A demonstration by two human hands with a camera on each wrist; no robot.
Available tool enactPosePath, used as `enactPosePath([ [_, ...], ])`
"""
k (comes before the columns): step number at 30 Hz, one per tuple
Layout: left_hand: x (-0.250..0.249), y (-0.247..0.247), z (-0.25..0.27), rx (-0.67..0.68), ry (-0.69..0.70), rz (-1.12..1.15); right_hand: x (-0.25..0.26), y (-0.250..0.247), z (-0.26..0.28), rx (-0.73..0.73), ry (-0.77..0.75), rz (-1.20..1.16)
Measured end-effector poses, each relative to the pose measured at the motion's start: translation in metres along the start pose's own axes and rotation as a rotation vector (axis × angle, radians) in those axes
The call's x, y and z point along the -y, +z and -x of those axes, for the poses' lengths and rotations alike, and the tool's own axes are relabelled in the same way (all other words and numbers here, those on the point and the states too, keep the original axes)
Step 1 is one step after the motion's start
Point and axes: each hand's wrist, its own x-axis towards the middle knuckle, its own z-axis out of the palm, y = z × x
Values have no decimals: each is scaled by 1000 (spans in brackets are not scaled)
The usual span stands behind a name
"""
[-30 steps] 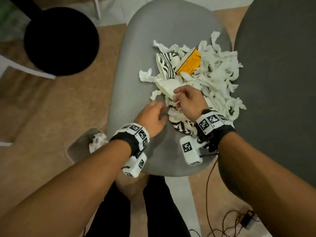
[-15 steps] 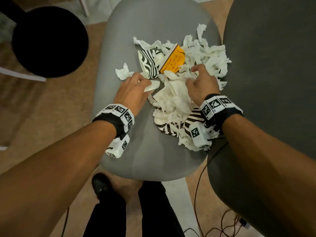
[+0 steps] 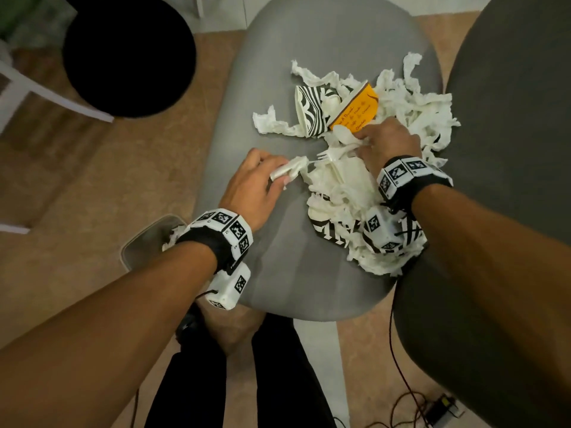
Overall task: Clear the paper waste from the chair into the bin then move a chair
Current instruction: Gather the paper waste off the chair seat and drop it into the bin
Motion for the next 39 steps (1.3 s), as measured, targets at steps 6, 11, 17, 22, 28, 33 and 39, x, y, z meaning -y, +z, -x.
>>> enactPosePath([
  [6, -2, -14, 9, -18, -5, 48, 16, -19, 31, -169, -160, 70],
  [11, 10, -35, 22, -41, -23, 56, 48, -27, 59, -243, -258, 72],
  [17, 55, -74, 57, -109, -122, 16, 150, 8, 110, -68, -435, -152],
  [22, 135, -101, 117, -186, -366, -20, 261, 75, 172, 112, -470, -399],
  [28, 234, -95, 180, -199, -622, -1, 314, 171, 198, 348, -348, -390],
  [33, 276, -64, 199, 87, -823, 4, 307, 222, 188, 616, -233, -125],
  [39, 247, -72, 176, 222, -697, -67, 299, 208, 195, 667, -147, -350],
])
